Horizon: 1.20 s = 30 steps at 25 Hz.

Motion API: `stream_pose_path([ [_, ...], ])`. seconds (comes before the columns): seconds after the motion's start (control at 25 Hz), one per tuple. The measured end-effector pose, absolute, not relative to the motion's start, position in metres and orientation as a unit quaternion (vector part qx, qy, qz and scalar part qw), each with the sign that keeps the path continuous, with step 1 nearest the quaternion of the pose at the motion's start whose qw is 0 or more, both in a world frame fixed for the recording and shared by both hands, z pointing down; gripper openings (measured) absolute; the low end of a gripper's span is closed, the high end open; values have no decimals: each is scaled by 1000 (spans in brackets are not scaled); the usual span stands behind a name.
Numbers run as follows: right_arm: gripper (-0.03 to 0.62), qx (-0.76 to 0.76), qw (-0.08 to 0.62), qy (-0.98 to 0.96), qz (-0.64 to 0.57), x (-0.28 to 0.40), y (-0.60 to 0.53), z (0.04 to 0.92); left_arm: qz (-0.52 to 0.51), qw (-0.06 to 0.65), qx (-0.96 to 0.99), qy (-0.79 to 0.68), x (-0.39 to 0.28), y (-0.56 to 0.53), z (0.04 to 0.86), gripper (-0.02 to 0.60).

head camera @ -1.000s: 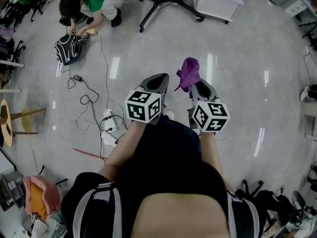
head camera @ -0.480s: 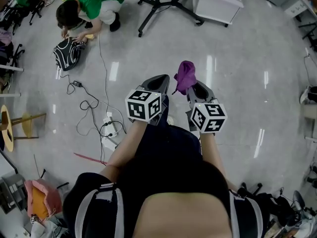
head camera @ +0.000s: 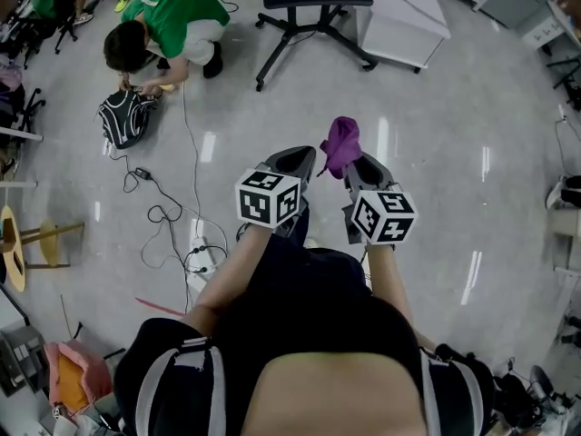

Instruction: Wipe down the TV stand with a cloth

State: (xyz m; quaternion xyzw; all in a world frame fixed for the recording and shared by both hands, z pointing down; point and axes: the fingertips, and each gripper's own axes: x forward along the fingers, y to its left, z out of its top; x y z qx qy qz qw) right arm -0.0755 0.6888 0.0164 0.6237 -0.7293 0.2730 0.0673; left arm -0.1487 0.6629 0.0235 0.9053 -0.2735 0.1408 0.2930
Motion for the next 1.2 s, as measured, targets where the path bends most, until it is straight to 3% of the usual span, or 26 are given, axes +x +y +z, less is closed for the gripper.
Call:
stream_pose_path([
  [1.2, 69, 627, 79, -723, 279, -82, 508, 22, 140, 291, 908, -267, -160, 492, 29, 6],
])
